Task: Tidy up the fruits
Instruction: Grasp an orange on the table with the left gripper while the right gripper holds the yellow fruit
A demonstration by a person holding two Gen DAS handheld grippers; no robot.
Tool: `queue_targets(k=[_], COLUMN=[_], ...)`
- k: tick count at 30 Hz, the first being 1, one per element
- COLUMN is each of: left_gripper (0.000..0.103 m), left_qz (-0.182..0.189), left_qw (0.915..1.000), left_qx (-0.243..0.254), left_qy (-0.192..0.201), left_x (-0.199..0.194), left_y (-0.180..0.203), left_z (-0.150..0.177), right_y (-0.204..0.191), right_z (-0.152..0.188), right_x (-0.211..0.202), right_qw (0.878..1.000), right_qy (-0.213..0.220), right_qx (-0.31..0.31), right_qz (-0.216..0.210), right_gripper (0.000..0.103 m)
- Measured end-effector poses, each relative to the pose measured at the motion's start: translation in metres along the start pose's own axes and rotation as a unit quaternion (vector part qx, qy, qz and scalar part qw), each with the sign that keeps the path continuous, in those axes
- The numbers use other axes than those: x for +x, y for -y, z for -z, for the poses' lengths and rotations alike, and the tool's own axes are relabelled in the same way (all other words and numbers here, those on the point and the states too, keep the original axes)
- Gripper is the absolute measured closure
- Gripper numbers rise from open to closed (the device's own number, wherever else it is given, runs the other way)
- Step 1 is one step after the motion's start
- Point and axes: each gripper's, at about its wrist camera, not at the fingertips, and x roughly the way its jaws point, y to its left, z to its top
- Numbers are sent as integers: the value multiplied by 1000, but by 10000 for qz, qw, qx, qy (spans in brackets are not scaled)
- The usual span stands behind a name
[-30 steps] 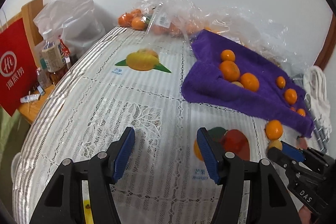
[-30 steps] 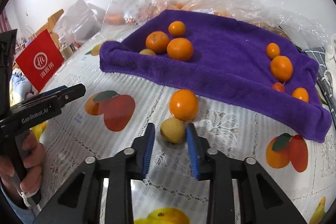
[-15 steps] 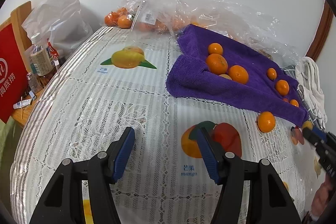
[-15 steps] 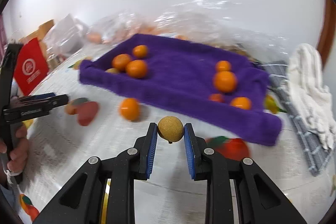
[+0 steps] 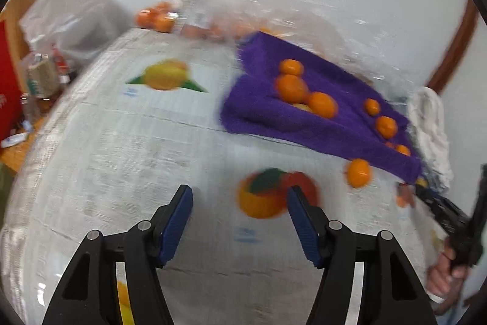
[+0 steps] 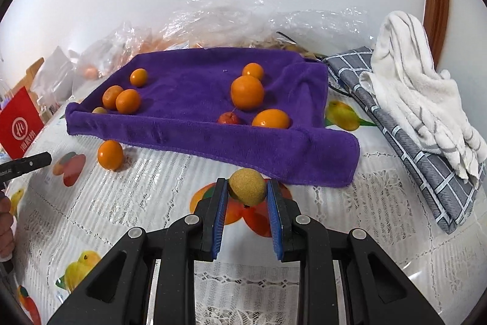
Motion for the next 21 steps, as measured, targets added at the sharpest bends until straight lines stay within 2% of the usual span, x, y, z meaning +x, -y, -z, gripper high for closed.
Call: queue_targets(k=[7, 11, 16, 19, 21], left_gripper=[42, 42, 43, 50, 59], left_qz=[734, 449, 289, 241, 301], left_qw=[9949, 9943, 9944, 9959, 9962], left_qx=[624, 954, 998, 843, 746], left_qy=[-288, -166, -199, -240, -320], left_x=[12, 31, 52, 59, 64], left_y=[79, 113, 133, 130, 124], left_z=[-7, -14, -15, -14, -11], right_y=[17, 24, 26, 25, 25], right_z=[3, 3, 4, 5, 6], right_x=[-11, -13, -9, -9, -8], right_qw=[9994, 9987, 9988, 9989, 9990], right_qy=[185, 231, 128, 113, 76], right_qx=[287, 348, 423, 436, 429], right_qz=[107, 279, 197, 148, 130], right_gripper=[77, 77, 77, 77, 77])
